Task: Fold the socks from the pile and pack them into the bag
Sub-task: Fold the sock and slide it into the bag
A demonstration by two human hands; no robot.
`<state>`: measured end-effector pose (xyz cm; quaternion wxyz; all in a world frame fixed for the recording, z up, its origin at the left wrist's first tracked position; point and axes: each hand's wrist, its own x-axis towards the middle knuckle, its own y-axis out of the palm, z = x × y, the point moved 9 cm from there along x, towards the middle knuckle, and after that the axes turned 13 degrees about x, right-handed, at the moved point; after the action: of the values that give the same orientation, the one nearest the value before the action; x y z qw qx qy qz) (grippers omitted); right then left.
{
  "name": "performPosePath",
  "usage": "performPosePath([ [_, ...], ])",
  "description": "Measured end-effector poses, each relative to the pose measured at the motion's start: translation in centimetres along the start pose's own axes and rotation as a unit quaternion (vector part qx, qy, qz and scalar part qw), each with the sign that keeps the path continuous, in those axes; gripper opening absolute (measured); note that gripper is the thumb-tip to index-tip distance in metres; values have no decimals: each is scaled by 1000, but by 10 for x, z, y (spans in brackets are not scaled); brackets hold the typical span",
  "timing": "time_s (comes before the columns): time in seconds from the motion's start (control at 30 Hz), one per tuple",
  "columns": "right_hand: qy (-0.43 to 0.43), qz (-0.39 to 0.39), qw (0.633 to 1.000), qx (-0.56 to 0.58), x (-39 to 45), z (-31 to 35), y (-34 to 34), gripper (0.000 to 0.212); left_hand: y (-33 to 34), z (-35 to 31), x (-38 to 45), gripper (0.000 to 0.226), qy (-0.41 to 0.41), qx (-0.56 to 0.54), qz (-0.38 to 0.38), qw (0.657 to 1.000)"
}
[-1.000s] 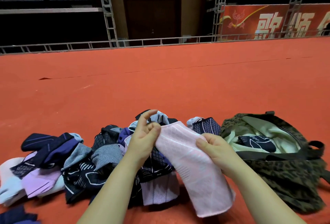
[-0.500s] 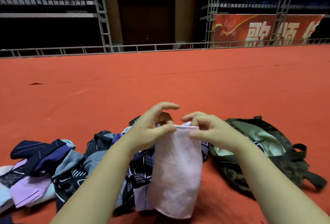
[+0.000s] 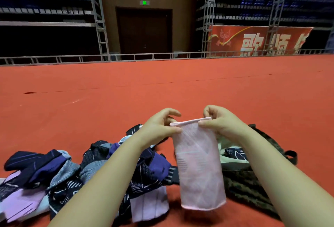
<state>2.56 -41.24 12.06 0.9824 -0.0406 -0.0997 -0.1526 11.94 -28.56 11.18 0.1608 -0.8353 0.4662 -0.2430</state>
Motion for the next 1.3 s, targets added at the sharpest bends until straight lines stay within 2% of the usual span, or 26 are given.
performPosePath([
  [0.07,-6,-37,998,-55,11,6,-17,20,-1,-2,17,36,-20,-23,-19,999],
  [0.13,-9,-51,996,-71,18,16,-28,23,-5,-8,33,31,-23,-64,-45,997],
  [0.27,-33,-14,984,-172,16,33,-30,7,-1,-8,45,16,-21,-125,-68,990],
  [0.3,-25,-3,984,-174,12,27,-28,9,7,0,43,17,-33,-133,-59,989],
  [0.4,44,29,995,-82,-9,-21,-23,15,47,37,20,17,-91,-141,-8,986],
  [0.5,132,25,990,39,-39,-89,-17,16,94,79,-20,18,-159,-144,44,976],
  [0.6,219,-8,973,68,-77,-153,-13,18,133,110,-60,19,-206,-149,88,963],
  [0.7,276,-25,957,85,-110,-197,-9,18,163,127,-91,19,-243,-155,170,942],
  [0.83,337,-16,941,26,-140,-222,1,19,182,139,-120,18,-305,-125,239,913],
  [0.93,302,-40,948,-88,-135,-221,-6,19,184,144,-125,22,-332,-121,232,906],
  [1.03,249,-66,942,-213,-121,-215,-16,25,179,148,-122,13,-337,-78,211,914],
  [1.13,225,-84,937,-254,-114,-212,-17,27,174,152,-119,30,-322,-7,189,928],
  [1.3,206,-116,919,-315,-109,-206,-16,26,166,157,-120,81,-290,71,148,943],
])
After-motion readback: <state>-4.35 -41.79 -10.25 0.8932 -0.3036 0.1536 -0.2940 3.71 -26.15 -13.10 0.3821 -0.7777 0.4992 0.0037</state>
